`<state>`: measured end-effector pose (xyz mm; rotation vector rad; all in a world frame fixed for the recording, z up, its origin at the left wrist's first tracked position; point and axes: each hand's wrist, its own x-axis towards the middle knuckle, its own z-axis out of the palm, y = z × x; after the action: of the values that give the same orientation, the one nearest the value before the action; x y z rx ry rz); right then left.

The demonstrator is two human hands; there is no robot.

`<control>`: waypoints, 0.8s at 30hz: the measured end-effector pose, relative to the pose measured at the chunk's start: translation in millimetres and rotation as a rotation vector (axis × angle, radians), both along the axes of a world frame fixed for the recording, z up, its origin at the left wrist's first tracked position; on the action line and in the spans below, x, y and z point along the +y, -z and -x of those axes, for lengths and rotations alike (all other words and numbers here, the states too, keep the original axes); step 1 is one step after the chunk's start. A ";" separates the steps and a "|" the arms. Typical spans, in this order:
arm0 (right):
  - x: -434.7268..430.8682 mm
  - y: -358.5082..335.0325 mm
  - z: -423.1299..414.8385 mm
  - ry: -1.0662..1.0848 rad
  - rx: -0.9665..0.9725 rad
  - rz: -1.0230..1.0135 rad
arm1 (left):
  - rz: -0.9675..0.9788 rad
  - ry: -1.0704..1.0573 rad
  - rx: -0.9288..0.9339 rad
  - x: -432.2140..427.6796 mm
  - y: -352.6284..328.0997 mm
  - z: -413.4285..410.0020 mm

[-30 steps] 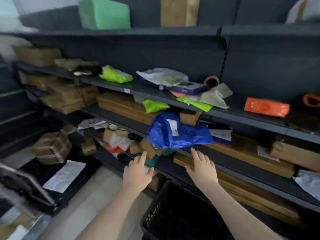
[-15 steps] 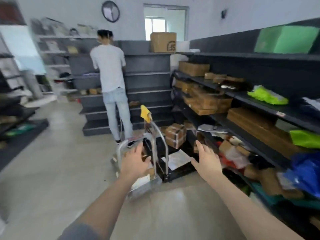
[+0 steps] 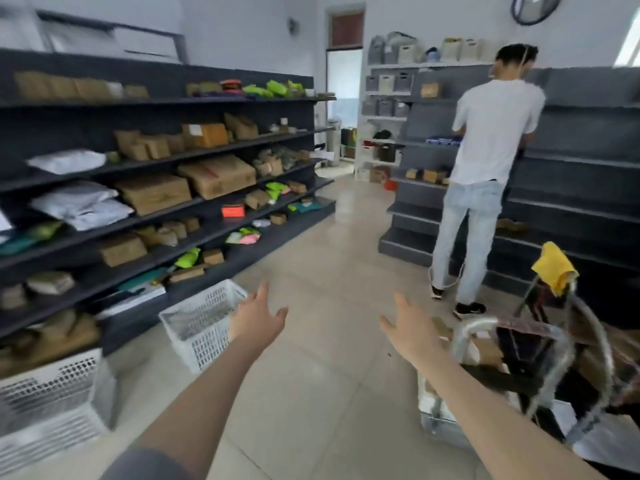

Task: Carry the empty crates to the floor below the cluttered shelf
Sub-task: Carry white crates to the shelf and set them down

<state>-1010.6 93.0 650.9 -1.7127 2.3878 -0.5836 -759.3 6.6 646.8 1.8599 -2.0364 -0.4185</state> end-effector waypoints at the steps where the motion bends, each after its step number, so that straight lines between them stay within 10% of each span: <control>1: -25.1 0.3 -11.8 -0.040 0.000 -0.004 | -0.001 -0.038 0.000 -15.4 1.0 -16.7; 24: -443.0 39.2 -431.7 -0.669 -0.398 -0.244 | -0.071 -0.912 0.154 -221.7 34.4 -427.5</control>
<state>-578.9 -350.0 611.7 -1.9038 1.4321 -0.4420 -331.7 -215.1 612.5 2.4427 -0.9144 -0.3494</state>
